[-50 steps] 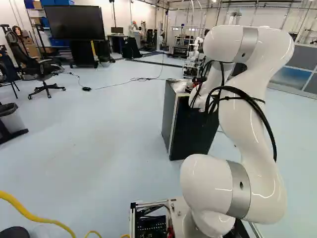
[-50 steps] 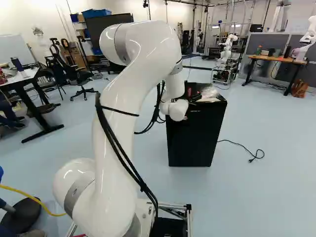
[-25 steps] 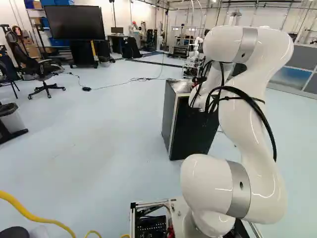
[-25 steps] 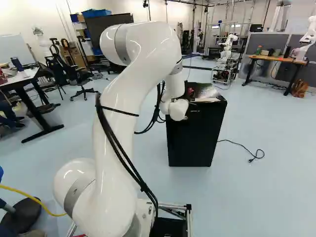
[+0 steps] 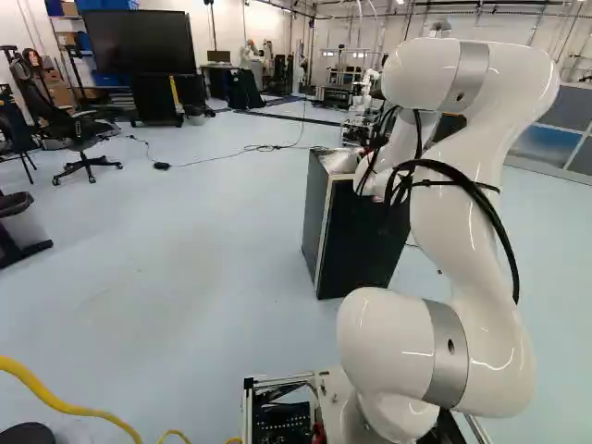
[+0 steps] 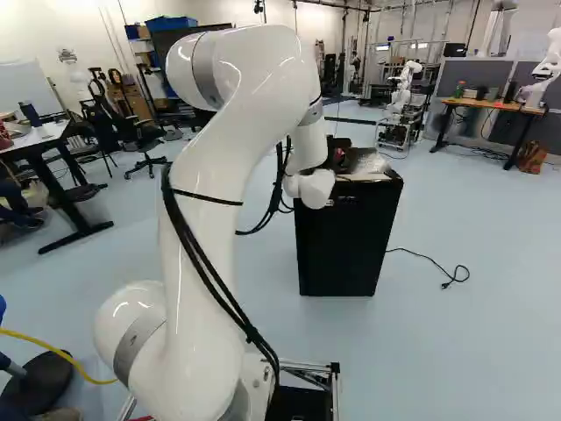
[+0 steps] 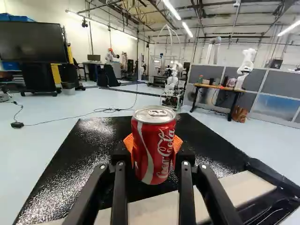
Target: Grab a drink from the fridge
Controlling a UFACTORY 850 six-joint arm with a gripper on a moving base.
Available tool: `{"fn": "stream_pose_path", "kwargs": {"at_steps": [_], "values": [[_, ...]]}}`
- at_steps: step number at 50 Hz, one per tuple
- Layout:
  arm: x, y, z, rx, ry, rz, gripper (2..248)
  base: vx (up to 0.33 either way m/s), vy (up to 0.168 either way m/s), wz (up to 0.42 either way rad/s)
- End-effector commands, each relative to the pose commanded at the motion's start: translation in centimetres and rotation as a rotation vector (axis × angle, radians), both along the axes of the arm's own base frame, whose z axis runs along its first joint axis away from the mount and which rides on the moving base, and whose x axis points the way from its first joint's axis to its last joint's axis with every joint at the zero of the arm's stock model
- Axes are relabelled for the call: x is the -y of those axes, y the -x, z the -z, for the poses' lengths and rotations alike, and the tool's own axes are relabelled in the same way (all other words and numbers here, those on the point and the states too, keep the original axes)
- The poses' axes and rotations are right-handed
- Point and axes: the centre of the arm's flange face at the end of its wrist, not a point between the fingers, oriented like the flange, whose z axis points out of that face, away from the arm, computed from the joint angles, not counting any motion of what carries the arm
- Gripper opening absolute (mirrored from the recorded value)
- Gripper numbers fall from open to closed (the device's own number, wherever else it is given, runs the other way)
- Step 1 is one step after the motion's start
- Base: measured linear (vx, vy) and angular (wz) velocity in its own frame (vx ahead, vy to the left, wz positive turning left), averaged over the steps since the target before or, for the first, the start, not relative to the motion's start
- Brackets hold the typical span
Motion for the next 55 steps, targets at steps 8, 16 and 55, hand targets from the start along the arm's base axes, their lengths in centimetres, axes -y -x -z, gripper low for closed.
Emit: {"fn": "stream_pose_path", "kwargs": {"at_steps": [8,16,55], "values": [[0.0,0.0,-1.0,0.014,0.006,0.0,98,0.0,0.0,0.0],[0.0,0.0,-1.7,0.025,0.011,0.0,98,0.0,0.0,0.0],[-1.7,1.0,-2.6,0.012,0.004,-0.011,98,0.0,0.0,0.0]]}}
